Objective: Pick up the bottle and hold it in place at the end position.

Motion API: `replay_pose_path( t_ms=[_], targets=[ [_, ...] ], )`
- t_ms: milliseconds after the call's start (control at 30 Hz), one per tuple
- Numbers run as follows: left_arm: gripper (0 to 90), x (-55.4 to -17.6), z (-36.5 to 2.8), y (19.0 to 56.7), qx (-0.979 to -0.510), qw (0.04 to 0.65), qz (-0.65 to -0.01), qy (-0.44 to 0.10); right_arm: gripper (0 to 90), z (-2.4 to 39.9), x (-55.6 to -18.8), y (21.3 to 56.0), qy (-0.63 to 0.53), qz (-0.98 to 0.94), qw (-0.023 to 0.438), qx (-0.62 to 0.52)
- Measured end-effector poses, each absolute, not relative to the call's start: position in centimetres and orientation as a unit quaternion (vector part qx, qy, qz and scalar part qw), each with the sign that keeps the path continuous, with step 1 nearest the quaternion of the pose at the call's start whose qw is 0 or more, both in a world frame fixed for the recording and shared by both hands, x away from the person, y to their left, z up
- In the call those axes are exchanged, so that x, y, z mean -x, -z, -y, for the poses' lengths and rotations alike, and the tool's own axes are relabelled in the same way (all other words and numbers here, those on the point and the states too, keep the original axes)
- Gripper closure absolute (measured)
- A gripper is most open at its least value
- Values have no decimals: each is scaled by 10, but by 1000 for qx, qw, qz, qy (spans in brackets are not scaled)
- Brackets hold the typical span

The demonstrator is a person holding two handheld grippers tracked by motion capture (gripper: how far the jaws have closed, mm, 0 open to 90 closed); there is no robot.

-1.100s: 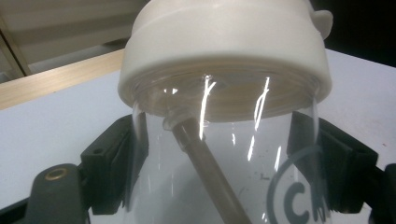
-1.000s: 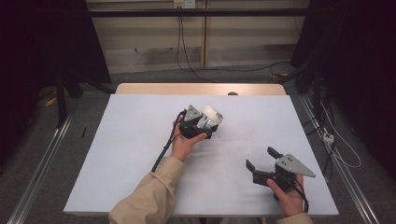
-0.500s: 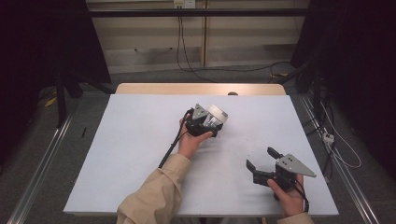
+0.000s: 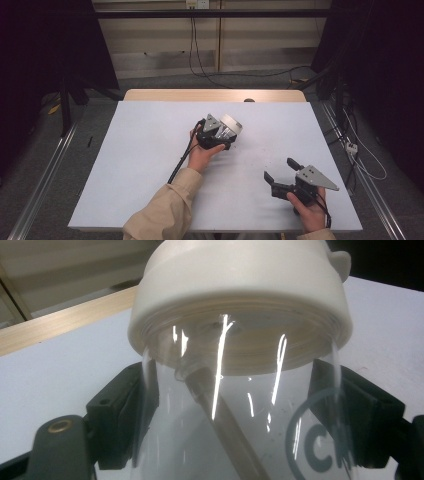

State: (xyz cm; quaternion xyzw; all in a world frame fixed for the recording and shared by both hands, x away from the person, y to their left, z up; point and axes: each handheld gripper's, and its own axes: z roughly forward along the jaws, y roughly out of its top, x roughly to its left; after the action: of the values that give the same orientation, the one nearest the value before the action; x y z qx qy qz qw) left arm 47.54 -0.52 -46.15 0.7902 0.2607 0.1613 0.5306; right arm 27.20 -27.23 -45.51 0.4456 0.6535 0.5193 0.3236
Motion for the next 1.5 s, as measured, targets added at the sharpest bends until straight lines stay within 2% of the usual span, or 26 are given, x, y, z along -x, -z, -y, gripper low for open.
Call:
replay_pose_path(
  t_ms=[1100,1500],
  targets=[
    [188,-441,-31,455,-792,531,-247,-174,58,267,-271,454,-518,-657,326,-441],
    [184,-423,-60,456,-788,537,-255,-160,59,265,-271,453,-518,-658,327,-439]
  ],
)
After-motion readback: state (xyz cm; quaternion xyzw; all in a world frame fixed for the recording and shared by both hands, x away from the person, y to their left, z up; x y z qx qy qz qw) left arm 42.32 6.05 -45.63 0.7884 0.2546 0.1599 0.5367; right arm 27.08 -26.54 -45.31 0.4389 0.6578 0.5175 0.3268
